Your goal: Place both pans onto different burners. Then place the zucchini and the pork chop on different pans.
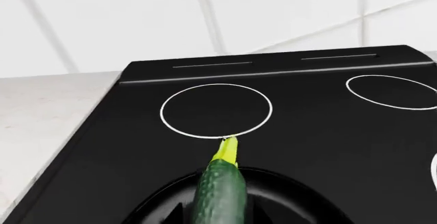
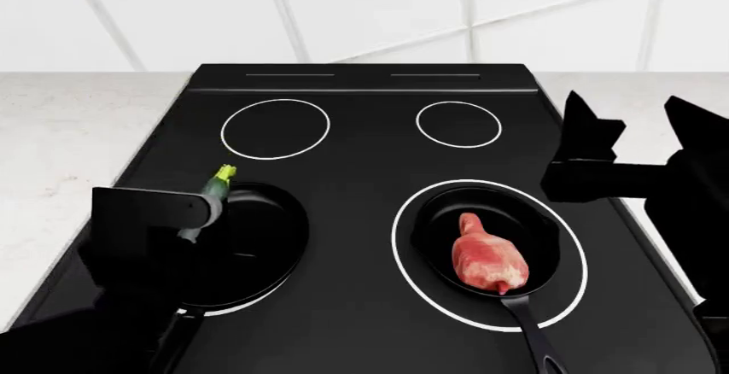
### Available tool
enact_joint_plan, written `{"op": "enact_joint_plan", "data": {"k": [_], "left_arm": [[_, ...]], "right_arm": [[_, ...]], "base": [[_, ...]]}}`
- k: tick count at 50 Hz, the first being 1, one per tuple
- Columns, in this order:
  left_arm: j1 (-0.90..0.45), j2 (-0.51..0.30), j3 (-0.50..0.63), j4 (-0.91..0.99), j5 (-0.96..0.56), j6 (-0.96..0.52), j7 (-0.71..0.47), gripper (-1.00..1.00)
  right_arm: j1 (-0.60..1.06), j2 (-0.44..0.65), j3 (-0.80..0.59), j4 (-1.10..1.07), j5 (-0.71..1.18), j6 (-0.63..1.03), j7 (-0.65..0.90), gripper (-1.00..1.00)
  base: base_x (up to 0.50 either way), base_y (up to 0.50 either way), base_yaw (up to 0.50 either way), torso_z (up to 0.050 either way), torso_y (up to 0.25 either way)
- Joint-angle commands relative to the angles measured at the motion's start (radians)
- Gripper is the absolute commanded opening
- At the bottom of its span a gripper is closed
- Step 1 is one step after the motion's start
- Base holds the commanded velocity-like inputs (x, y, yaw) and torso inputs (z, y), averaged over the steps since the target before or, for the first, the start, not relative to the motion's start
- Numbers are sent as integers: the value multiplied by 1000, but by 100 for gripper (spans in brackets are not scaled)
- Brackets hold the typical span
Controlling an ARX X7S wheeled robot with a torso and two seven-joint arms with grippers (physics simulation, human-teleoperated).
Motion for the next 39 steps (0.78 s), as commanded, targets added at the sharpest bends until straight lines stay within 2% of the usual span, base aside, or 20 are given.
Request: {"op": "enact_joint_plan", "data": {"k": [1,7,8,24,32,39], "left_arm": [[51,15,13,-30,8,33,107,-100],[57,18,17,-30,7,31,114,-100],[56,17,17,-29,6,30,115,100],[36,-1,-2,-14,-3,24,110,100],[-56,-89,-73,102,-22,24,70,100],[-75,-176,-118,193,7,85,34,100]], "right_arm": [[-3,-6,-6,1,-6,2,-2,100],[-7,-8,-6,2,-10,0,-5,100],[-8,-8,-6,2,-10,0,-5,100],[-18,-9,-5,0,-16,-3,-11,100],[-7,-4,-3,-1,-6,-3,-5,100],[-28,7,12,-10,-7,-12,-8,100]], "base": [[0,0,0,0,0],[0,0,0,0,0],[0,0,0,0,0],[0,0,0,0,0],[0,0,0,0,0],[0,0,0,0,0]]}}
